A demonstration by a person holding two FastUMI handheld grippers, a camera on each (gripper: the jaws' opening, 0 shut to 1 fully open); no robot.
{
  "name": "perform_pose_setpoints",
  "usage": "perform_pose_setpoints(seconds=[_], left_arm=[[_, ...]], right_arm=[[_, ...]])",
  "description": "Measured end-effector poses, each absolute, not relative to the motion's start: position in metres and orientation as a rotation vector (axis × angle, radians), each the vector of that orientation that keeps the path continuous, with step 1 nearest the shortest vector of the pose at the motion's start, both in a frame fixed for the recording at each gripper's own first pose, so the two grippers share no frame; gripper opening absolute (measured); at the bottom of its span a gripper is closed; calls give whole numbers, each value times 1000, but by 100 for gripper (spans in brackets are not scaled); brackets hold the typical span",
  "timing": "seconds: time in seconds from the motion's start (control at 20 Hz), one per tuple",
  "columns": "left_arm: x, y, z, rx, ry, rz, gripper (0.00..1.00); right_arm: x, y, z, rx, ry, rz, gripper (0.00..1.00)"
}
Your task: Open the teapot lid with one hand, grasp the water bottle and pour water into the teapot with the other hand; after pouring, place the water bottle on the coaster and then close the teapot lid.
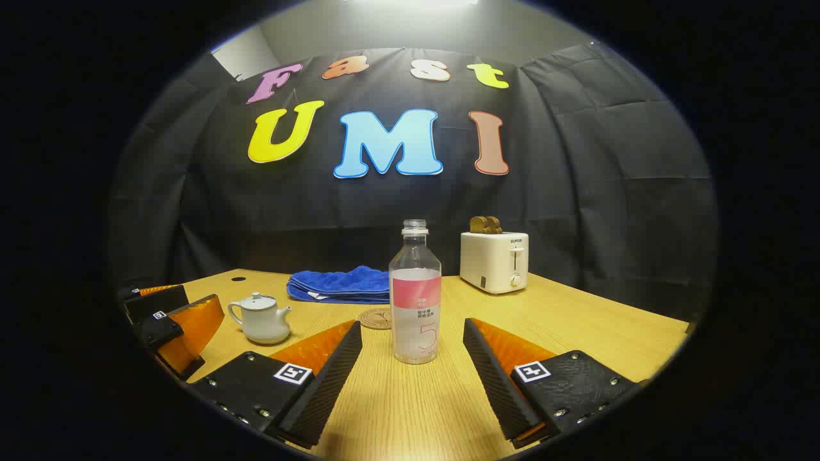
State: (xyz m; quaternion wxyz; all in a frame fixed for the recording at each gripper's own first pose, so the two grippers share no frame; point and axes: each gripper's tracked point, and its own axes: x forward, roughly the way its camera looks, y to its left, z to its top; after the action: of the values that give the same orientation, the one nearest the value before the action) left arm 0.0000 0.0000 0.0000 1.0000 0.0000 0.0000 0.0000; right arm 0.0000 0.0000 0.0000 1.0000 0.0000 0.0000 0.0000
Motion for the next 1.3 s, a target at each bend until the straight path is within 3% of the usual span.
perform_pose_setpoints(seconds=[1.3], left_arm=[[17, 7, -3, -10, 14, 9, 90]], right_arm=[[0, 0, 0, 1, 0, 0, 99]])
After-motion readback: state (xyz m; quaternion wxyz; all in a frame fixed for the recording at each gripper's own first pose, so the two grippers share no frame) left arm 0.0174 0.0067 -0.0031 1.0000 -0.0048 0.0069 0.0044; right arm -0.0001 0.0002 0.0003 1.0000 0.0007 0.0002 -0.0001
